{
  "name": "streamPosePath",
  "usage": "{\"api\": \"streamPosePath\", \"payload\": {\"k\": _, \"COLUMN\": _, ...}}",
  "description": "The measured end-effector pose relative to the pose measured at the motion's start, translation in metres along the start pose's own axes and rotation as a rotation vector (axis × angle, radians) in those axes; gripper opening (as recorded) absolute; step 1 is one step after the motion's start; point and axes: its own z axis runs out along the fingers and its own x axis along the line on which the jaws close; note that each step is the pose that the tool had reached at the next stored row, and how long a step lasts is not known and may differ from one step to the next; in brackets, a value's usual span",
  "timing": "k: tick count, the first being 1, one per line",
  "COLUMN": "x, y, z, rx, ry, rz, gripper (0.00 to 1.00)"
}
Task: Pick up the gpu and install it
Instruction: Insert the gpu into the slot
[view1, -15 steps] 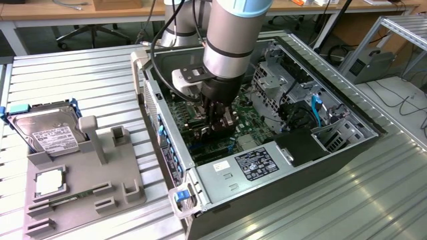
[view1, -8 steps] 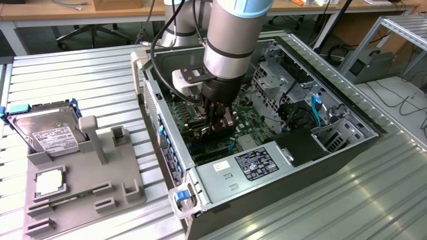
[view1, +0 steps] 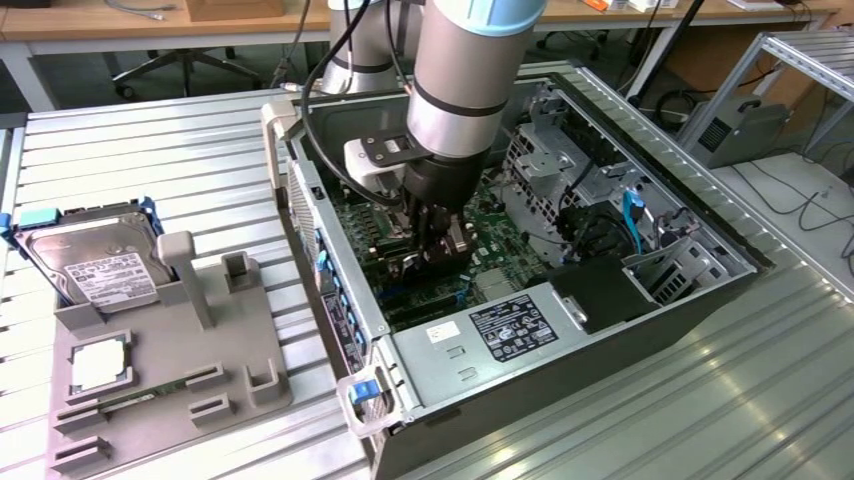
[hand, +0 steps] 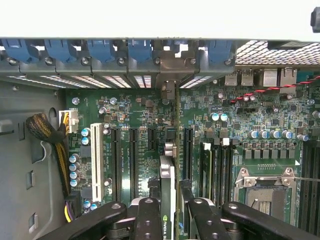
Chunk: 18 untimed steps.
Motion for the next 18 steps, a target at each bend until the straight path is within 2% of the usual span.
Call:
{"api": "streamPosePath", "payload": {"k": 15, "x": 0.0, "y": 0.0002, "z": 0.0004, "rx": -0.0001, "ry": -0.0004, "rz": 0.0, "gripper": 0.27}}
{"api": "streamPosePath", "payload": {"k": 17, "x": 0.0, "y": 0.0002, "z": 0.0004, "rx": 0.0001, "ry": -0.0002, "rz": 0.0, "gripper": 0.39}}
{"api": "streamPosePath", "payload": {"k": 18, "x": 0.0, "y": 0.0001, "z": 0.0004, "rx": 0.0, "ry": -0.0001, "rz": 0.0, "gripper": 0.51}}
